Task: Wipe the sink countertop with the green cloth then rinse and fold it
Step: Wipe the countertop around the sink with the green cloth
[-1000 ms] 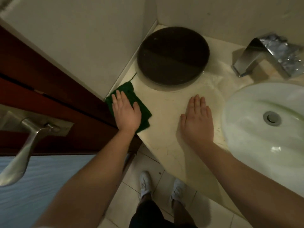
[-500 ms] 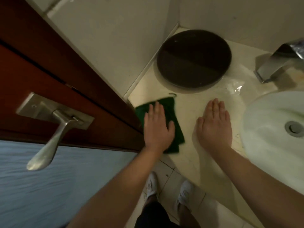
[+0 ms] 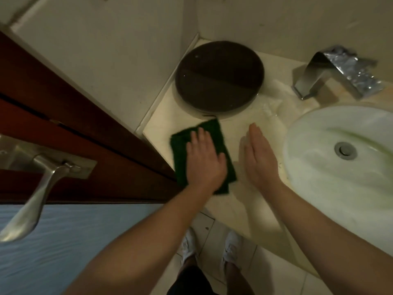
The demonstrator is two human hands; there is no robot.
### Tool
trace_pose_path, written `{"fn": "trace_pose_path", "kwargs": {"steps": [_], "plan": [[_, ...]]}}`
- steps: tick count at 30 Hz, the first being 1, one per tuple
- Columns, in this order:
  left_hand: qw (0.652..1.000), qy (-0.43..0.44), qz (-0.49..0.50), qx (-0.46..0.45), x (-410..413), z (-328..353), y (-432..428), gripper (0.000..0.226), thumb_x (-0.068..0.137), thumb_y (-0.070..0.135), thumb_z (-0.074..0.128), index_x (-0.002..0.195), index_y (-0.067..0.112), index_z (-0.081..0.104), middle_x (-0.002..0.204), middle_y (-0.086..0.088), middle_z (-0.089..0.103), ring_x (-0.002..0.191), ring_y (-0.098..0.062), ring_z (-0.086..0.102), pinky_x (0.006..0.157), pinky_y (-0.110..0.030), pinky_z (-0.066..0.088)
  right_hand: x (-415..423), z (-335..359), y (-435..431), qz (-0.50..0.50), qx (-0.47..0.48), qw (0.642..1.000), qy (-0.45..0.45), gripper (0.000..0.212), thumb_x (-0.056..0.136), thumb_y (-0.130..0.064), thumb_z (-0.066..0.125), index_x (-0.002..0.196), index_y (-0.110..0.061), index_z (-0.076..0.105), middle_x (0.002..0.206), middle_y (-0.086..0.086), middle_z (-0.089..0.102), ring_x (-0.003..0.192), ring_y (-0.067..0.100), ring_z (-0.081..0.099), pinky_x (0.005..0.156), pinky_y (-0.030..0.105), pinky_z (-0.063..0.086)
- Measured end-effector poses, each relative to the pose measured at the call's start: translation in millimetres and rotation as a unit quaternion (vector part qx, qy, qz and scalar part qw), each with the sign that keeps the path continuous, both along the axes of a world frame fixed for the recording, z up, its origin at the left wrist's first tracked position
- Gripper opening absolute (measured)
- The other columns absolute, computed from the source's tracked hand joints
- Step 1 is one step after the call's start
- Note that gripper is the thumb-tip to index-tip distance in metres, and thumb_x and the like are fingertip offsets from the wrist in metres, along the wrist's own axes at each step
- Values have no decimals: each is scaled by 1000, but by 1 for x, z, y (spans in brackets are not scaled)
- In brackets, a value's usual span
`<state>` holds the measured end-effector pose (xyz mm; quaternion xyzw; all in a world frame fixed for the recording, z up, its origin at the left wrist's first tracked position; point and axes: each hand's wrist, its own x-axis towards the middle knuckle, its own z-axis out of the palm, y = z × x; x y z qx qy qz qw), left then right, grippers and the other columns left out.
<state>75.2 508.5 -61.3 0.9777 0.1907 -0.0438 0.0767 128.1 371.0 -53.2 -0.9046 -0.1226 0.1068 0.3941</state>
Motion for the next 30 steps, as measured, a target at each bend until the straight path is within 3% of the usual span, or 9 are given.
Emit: {"fn": "trace_pose_path", "kwargs": {"steps": [3,7,10,12,13,17,24,27,30], "plan": [[993,5,-103,-54,-16,5,-65,72,97,43,24,154,5,5,162,-18,3,150,-33,0,122,-48,2,0,15,-19,-76,108,988,74,49,105,-24,33,154,-17,25,160,-3,25,146,10,21,114,16,11],[973,12,-220,-76,-17,12,-105,73,96,41,31,155,10,0,164,-12,2,150,-29,-6,122,-45,0,-15,22,-50,-92,96,990,53,48,104,-14,35,151,-16,30,153,-8,31,135,-8,24,103,-4,13],[946,-24,-213,-243,-12,17,-91,57,100,27,31,153,10,21,162,-6,19,150,-21,9,123,-40,9,-34,21,-64,-88,-56,994,-43,54,99,-15,40,152,-10,26,159,5,27,148,14,17,117,20,12],[892,-69,-89,-439,-16,27,-68,52,95,11,38,147,14,37,151,5,38,140,-9,31,118,-30,22,-48,25,-55,-19,-151,983,-106,64,93,-25,45,151,-5,26,159,13,27,149,27,16,121,36,13],[877,-113,-23,-466,-18,32,-55,52,91,8,42,143,16,44,142,8,46,131,-7,40,113,-28,30,-56,24,-45,33,-183,975,-123,69,91,-33,45,151,-5,26,159,15,25,149,29,15,122,42,14],[894,-177,80,-403,-25,43,-21,42,92,9,46,133,17,53,134,2,55,120,-7,49,104,-23,37,-82,1,-14,122,-252,953,-114,79,92,-56,30,154,-9,19,162,11,15,151,27,9,121,42,5],[922,-117,-32,-368,-24,38,-20,37,97,15,45,134,16,51,125,7,54,119,-15,52,94,-25,39,-64,-3,-11,78,-199,974,-75,45,103,-25,35,146,-15,41,155,5,37,147,21,26,119,31,11],[957,-3,-126,-261,-17,25,-30,51,103,30,31,152,15,25,159,-4,26,149,-24,15,120,-37,17,-68,15,-26,-22,-111,993,-30,37,103,-20,40,137,-13,54,142,6,54,131,19,49,107,17,27],[974,36,-145,-169,-15,18,-41,58,103,40,18,155,14,16,164,-7,10,151,-27,1,122,-44,5,-70,44,-51,-194,96,973,80,34,104,-21,38,114,-5,66,112,13,69,105,27,63,85,18,39]]}}
